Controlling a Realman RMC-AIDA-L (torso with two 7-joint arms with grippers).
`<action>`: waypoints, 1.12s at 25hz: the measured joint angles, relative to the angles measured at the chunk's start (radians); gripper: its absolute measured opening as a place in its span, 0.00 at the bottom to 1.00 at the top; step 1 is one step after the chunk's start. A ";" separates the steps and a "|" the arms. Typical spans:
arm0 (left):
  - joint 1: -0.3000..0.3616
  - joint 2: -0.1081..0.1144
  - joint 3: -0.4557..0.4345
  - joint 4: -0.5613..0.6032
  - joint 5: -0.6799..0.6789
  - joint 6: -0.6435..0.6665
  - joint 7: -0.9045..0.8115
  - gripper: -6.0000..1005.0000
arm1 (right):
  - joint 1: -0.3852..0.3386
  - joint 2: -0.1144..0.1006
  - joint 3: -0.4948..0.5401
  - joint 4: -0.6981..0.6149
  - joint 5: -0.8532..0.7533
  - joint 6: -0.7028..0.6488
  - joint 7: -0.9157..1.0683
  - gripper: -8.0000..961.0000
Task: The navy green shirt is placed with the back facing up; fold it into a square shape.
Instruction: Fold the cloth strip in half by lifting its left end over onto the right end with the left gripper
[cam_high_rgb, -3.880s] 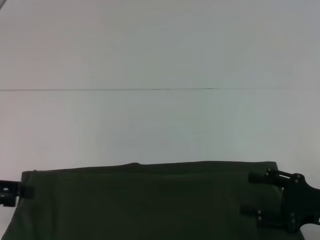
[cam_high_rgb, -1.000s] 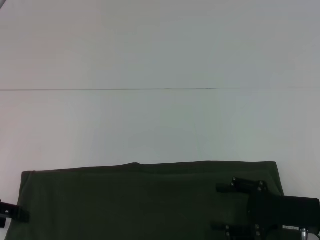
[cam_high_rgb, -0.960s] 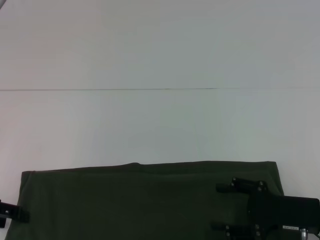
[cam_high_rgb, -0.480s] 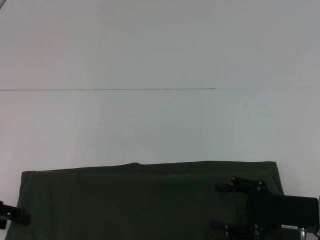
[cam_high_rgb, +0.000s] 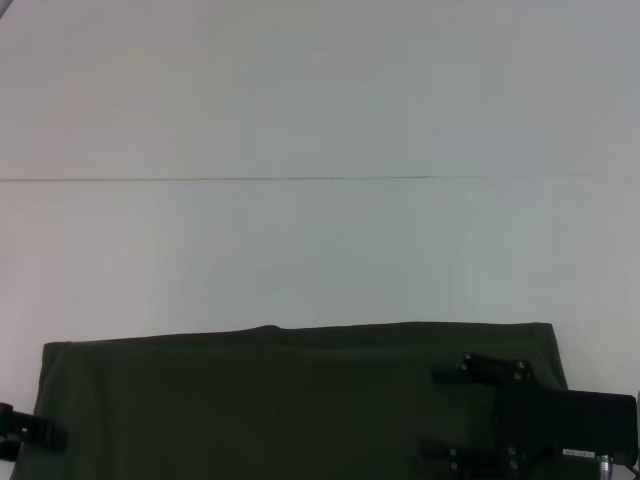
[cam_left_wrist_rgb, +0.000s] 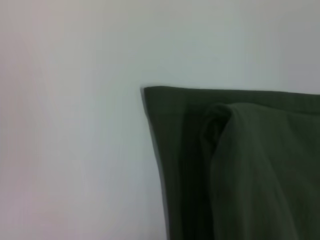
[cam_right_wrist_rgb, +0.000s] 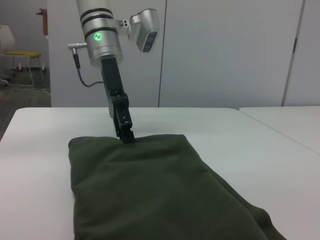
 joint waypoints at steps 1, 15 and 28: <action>-0.001 0.000 -0.001 -0.003 0.000 -0.002 0.000 0.79 | 0.000 0.000 -0.001 0.000 0.000 0.000 0.000 0.85; -0.011 0.000 -0.010 -0.035 -0.026 0.007 -0.001 0.78 | 0.000 0.000 0.000 0.001 0.000 0.000 0.002 0.85; -0.027 0.002 -0.011 -0.082 -0.035 0.011 -0.004 0.78 | 0.000 0.000 0.001 0.002 0.000 0.000 0.002 0.85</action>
